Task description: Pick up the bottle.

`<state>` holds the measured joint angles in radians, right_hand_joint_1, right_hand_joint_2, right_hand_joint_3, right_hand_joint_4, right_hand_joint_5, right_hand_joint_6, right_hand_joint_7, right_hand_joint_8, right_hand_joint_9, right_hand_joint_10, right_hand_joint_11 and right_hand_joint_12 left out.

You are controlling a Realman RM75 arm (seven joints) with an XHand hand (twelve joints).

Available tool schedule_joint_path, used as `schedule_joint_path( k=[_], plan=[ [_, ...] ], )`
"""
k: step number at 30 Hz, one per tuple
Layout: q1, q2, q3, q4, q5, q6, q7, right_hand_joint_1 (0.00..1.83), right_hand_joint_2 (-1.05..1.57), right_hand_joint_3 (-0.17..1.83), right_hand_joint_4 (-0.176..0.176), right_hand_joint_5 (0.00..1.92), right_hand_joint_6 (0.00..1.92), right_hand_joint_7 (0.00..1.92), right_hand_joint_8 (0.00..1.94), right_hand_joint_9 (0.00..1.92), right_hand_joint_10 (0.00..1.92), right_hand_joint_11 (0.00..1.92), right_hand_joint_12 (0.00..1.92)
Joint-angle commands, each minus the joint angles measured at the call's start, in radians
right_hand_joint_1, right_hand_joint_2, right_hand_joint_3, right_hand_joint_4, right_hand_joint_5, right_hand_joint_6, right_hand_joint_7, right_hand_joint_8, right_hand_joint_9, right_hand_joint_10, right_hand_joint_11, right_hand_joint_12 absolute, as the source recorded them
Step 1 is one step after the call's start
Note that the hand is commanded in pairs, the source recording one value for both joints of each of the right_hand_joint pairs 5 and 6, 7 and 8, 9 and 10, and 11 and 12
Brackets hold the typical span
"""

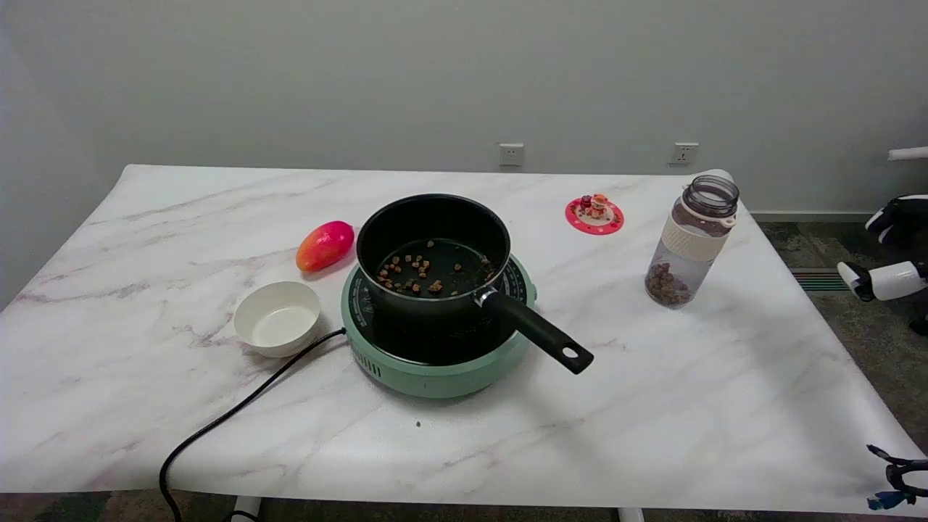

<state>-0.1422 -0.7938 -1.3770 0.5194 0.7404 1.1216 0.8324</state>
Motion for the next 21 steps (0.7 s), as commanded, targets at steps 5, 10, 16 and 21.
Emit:
schedule_joint_path(
  k=[5, 10, 16, 21],
  plan=[
    [-0.051, -0.004, -0.083, 0.133, -0.005, -0.004, -0.148, 1.24, -0.1, 1.22, 0.0, 1.25, 1.25, 1.27, 1.27, 1.05, 1.05, 0.77, 0.77],
    [-0.065, -0.007, -0.077, 0.151, -0.015, -0.007, -0.154, 1.24, -0.09, 1.22, 0.0, 1.26, 1.26, 1.31, 1.31, 1.11, 1.11, 0.76, 0.76],
    [-0.08, -0.001, -0.101, 0.173, -0.015, -0.012, -0.154, 1.23, -0.14, 1.27, 0.0, 1.24, 1.24, 1.31, 1.31, 1.11, 1.11, 0.75, 0.75],
    [-0.076, -0.016, -0.1, 0.203, -0.017, -0.029, -0.173, 1.24, -0.22, 1.35, 0.0, 1.16, 1.16, 1.27, 1.27, 1.1, 1.1, 0.75, 0.75]
  ],
)
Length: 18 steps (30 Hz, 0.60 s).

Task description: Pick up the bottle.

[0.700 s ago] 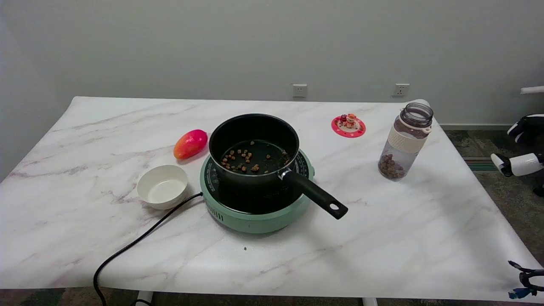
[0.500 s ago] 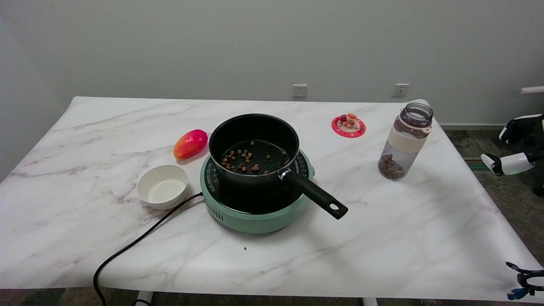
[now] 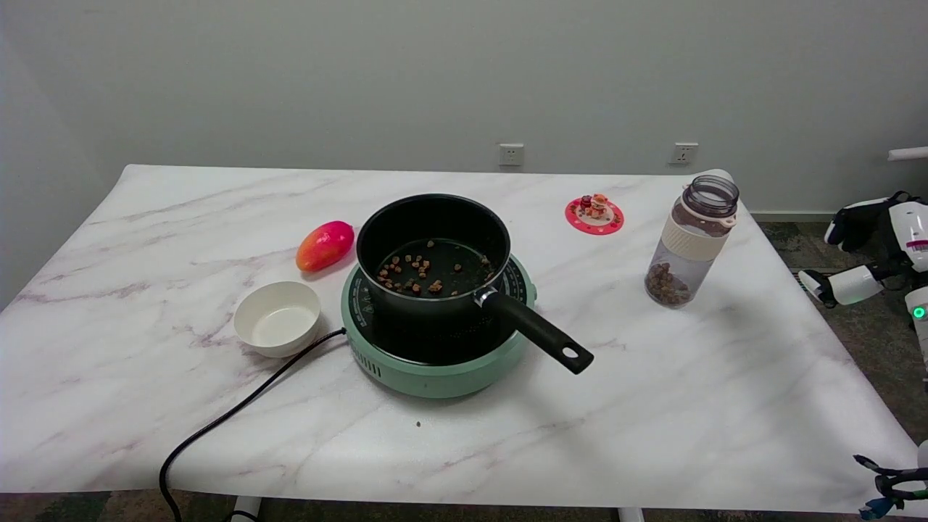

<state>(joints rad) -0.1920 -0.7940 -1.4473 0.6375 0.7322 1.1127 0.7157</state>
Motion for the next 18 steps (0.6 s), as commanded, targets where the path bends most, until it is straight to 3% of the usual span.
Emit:
schedule_joint_path(
  k=[1, 18],
  plan=[
    [-0.024, -0.019, -0.027, 0.085, -0.01, -0.02, -0.062, 1.24, -0.24, 1.38, 0.0, 1.13, 1.13, 1.27, 1.27, 1.09, 1.09, 0.75, 0.75],
    [-0.005, -0.019, 0.054, 0.116, -0.114, -0.093, -0.069, 1.25, -0.42, 1.52, 0.0, 0.81, 0.81, 1.17, 1.17, 1.04, 1.04, 0.71, 0.71]
  ],
)
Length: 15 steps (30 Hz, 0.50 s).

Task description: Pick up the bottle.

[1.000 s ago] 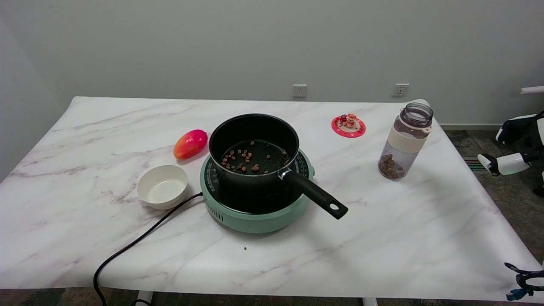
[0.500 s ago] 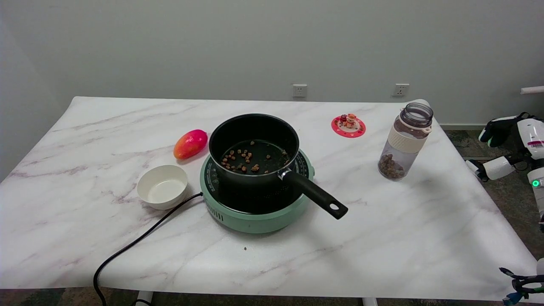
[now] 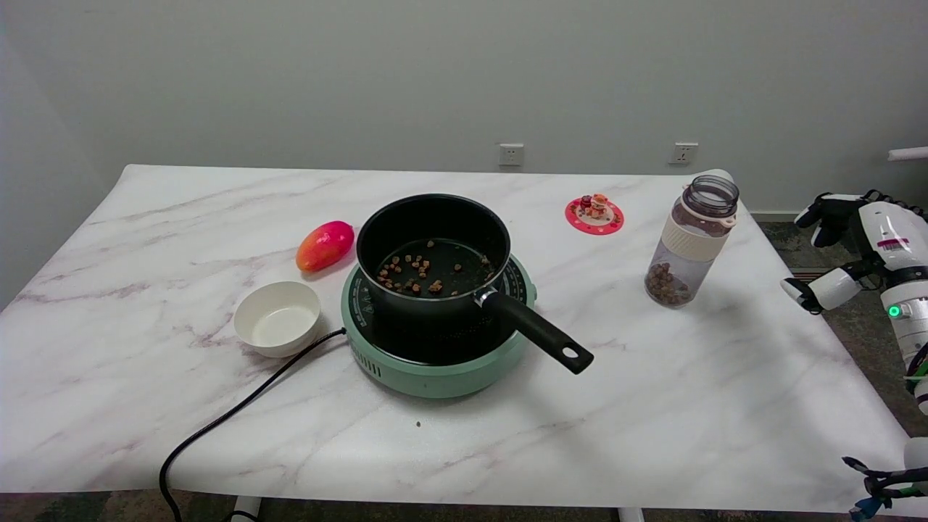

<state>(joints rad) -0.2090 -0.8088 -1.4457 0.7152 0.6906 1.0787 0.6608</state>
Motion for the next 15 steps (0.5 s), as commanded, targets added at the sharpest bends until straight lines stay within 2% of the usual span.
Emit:
schedule_joint_path(
  k=[1, 4, 7, 10, 15],
  plan=[
    [0.012, -0.004, 0.064, 0.044, -0.072, -0.065, -0.003, 1.25, -0.43, 1.53, 0.0, 0.79, 0.79, 1.16, 1.16, 1.03, 1.03, 0.7, 0.7],
    [0.008, -0.005, 0.087, 0.068, -0.069, -0.119, 0.069, 1.25, -0.53, 1.57, 0.0, 0.63, 0.63, 1.11, 1.11, 1.0, 1.0, 0.68, 0.68],
    [0.006, -0.005, 0.091, 0.088, -0.069, -0.161, 0.128, 1.26, -0.67, 1.5, 0.0, 0.28, 0.28, 0.98, 0.98, 0.91, 0.91, 0.65, 0.65],
    [0.005, -0.005, 0.082, 0.109, -0.069, -0.191, 0.181, 1.26, -0.74, 1.45, 0.0, 0.22, 0.22, 0.91, 0.91, 0.81, 0.81, 0.64, 0.64],
    [0.01, -0.004, 0.066, 0.122, -0.069, -0.26, 0.312, 1.26, -0.78, 1.37, 0.0, 0.26, 0.26, 0.83, 0.83, 0.67, 0.67, 0.62, 0.62]
  ],
)
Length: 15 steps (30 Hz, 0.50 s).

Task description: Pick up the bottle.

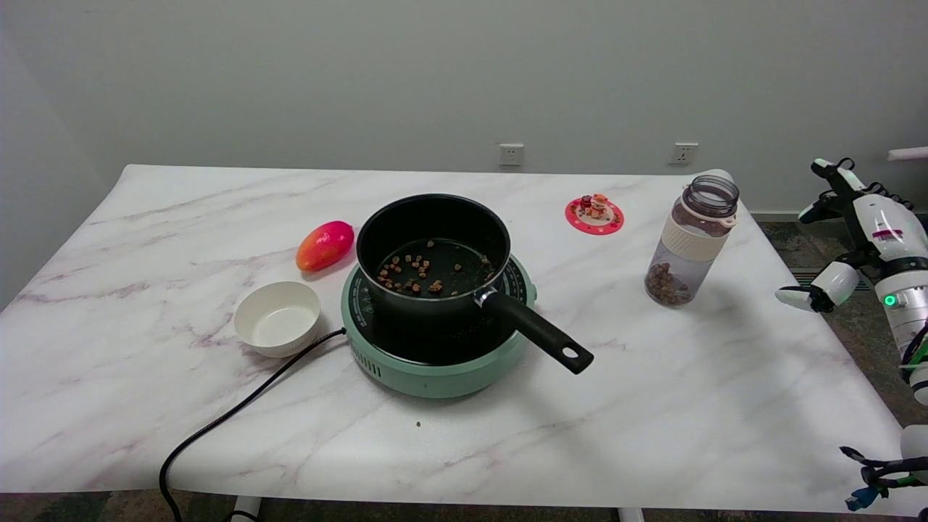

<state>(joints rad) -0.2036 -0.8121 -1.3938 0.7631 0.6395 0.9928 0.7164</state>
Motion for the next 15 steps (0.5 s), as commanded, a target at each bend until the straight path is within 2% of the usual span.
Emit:
schedule_joint_path(
  k=[1, 9, 15],
  plan=[
    [0.008, 0.001, 0.007, 0.07, -0.018, -0.183, 0.298, 1.26, -0.78, 1.35, 0.0, 0.26, 0.26, 0.82, 0.82, 0.66, 0.66, 0.62, 0.62],
    [0.027, 0.005, -0.022, 0.025, -0.018, -0.197, 0.504, 1.24, -0.79, 1.31, 0.0, 0.26, 0.26, 0.76, 0.76, 0.6, 0.6, 0.58, 0.58],
    [0.029, 0.004, -0.029, -0.006, -0.018, -0.182, 0.584, 1.22, -0.8, 1.3, 0.0, 0.28, 0.28, 0.75, 0.75, 0.59, 0.59, 0.57, 0.57]
  ],
)
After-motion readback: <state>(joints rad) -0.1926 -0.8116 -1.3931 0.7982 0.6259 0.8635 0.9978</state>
